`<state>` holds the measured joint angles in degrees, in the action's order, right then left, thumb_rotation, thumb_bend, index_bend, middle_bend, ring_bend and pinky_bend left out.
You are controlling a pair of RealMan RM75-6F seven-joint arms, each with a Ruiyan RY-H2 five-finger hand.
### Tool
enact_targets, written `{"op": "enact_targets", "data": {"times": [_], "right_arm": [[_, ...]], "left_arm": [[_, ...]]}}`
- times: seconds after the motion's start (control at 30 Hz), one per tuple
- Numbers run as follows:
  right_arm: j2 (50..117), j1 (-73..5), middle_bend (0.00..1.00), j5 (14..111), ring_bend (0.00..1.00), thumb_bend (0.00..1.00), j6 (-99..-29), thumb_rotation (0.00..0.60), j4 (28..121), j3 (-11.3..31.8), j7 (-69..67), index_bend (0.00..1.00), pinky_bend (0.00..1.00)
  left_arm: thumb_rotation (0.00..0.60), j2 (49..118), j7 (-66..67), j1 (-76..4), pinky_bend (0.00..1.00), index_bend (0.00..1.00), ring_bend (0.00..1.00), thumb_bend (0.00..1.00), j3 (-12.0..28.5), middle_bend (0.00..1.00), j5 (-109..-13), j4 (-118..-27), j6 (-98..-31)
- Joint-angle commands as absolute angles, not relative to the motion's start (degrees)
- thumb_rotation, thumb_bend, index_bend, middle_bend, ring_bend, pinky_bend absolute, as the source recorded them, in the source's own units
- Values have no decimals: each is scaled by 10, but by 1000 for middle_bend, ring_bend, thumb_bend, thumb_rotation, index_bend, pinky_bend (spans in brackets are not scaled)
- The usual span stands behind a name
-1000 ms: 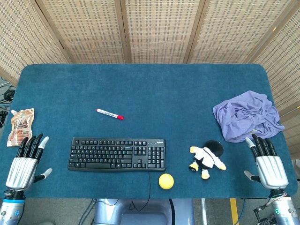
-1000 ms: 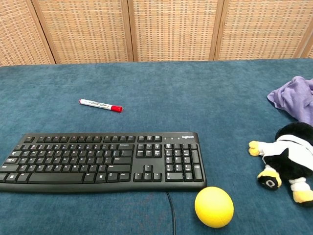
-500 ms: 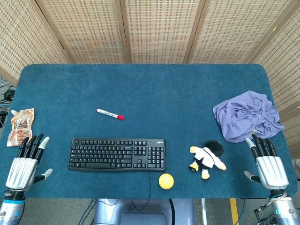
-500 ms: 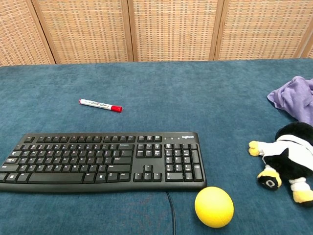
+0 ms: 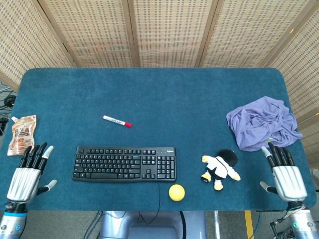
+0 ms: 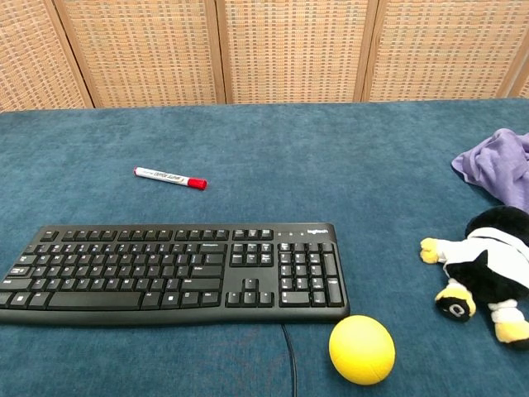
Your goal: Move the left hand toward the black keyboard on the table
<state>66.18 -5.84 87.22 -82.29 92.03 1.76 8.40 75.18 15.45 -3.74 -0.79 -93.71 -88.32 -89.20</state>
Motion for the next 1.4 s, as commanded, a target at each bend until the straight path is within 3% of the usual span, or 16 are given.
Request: {"op": "enact_targets", "data": {"times": [0.03, 0.13, 0.23, 0.37, 0.47, 0.6, 0.7, 1.13, 1.4], "right_arm": [[662, -59, 0, 872, 0, 0, -822, 600, 920, 18, 84, 0, 0], [663, -60, 0, 872, 0, 0, -820, 600, 920, 17, 85, 0, 0], [663, -61, 0, 869, 0, 0, -818, 600, 920, 18, 85, 0, 0], [662, -60, 0, 868, 0, 0, -820, 600, 920, 20, 82, 0, 0], [661, -59, 0, 867, 0, 0, -821, 600, 921, 20, 81, 0, 0], [660, -59, 0, 867, 0, 0, -821, 600, 921, 20, 79, 0, 0], [660, -60, 0, 866, 0, 0, -820, 600, 921, 20, 79, 0, 0], [657, -58, 0, 867, 0, 0, -823, 600, 922, 21, 71, 0, 0], [655, -58, 0, 866, 0, 0, -824, 600, 922, 22, 65, 0, 0]], "left_arm": [[600, 752, 154, -37, 0, 0, 0, 0, -8, 0, -937, -884, -892], [600, 752, 152, -37, 0, 0, 0, 25, -7, 0, -936, -885, -893], [600, 753, 140, -41, 64, 0, 87, 149, -9, 60, -939, -893, -886], [600, 753, 143, -47, 275, 0, 372, 397, -12, 378, -936, -902, -869], [600, 747, 148, -55, 371, 0, 553, 603, -17, 590, -923, -924, -839], [600, 718, 156, -71, 432, 0, 635, 824, -31, 686, -912, -969, -787], [600, 695, 179, -81, 449, 0, 654, 902, -37, 704, -902, -1003, -761], [600, 577, 282, -152, 464, 0, 659, 954, -50, 717, -774, -1173, -601], [600, 573, 363, -191, 464, 0, 660, 954, -49, 717, -670, -1197, -566]]}}
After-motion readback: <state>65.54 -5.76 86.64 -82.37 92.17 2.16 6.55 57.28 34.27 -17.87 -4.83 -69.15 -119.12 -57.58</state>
